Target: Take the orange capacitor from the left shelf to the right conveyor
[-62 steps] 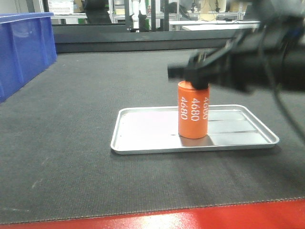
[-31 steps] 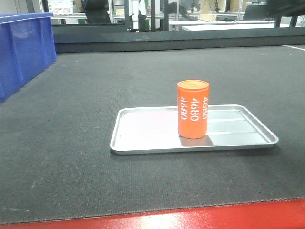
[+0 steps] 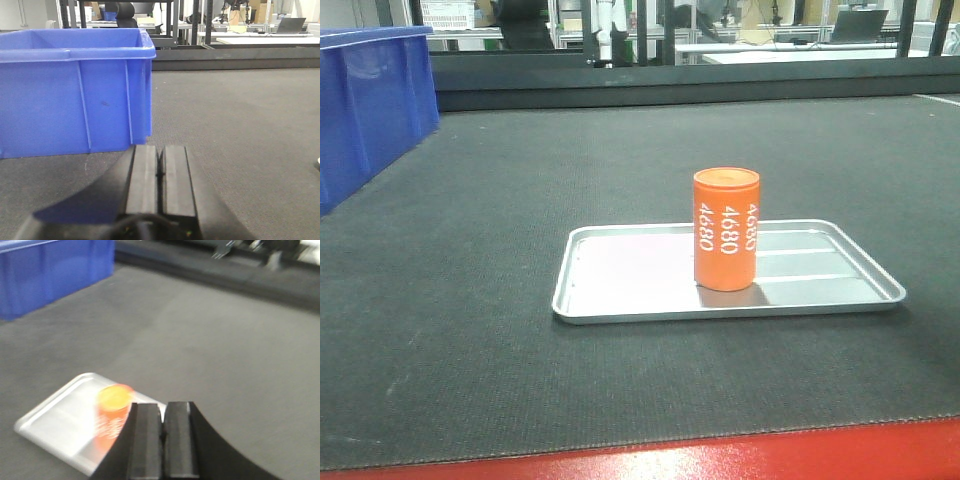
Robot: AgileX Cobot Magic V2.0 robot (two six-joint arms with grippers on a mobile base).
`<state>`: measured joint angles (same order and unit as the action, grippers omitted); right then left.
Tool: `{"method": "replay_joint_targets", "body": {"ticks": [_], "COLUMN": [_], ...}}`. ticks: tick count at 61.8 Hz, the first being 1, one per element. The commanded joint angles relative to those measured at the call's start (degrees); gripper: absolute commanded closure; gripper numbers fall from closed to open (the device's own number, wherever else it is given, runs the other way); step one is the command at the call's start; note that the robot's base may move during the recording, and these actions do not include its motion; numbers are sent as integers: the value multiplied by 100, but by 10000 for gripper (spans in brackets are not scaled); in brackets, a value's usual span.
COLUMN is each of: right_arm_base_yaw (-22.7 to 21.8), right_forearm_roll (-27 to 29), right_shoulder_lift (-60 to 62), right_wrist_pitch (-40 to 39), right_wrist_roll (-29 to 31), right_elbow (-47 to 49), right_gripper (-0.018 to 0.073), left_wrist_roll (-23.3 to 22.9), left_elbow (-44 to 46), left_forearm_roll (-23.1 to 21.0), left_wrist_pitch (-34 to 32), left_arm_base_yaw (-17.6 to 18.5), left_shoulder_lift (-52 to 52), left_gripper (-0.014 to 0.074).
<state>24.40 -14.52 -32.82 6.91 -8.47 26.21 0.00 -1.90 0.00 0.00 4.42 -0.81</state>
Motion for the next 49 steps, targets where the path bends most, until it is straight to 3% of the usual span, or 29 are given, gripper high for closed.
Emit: {"method": "replay_joint_targets", "body": {"ticks": [1, 10, 16, 27, 39, 45, 49], "right_arm_base_yaw": [-468, -1524, -1933, -2038, -2038, -2038, -2038], "right_forearm_roll": [-194, 96, 121, 121, 121, 121, 121], "right_shoulder_lift": [54, 530, 1018, 2161, 3272, 3458, 3445], "right_wrist_pitch": [-722, -648, -209, 613, -592, -1421, -1222], "right_wrist_roll": [46, -138, -143, -233, -906, -917, -917], "right_elbow": [156, 151, 145, -517, -2198, -2818, -2766], "right_gripper": [507, 507, 507, 507, 507, 507, 507], "left_wrist_roll": [0, 0, 0, 0, 0, 0, 0], "left_elbow": [45, 45, 45, 45, 45, 45, 45], "left_forearm_roll": [-31, -31, -31, -31, -31, -31, -31], "left_wrist_pitch": [-518, -518, -518, -518, -518, -518, -518], "left_arm_base_yaw": [11, 11, 11, 11, 11, 11, 11], "left_shoulder_lift": [58, 58, 58, 58, 58, 58, 58], "left_gripper": [701, 701, 701, 701, 701, 701, 701]}}
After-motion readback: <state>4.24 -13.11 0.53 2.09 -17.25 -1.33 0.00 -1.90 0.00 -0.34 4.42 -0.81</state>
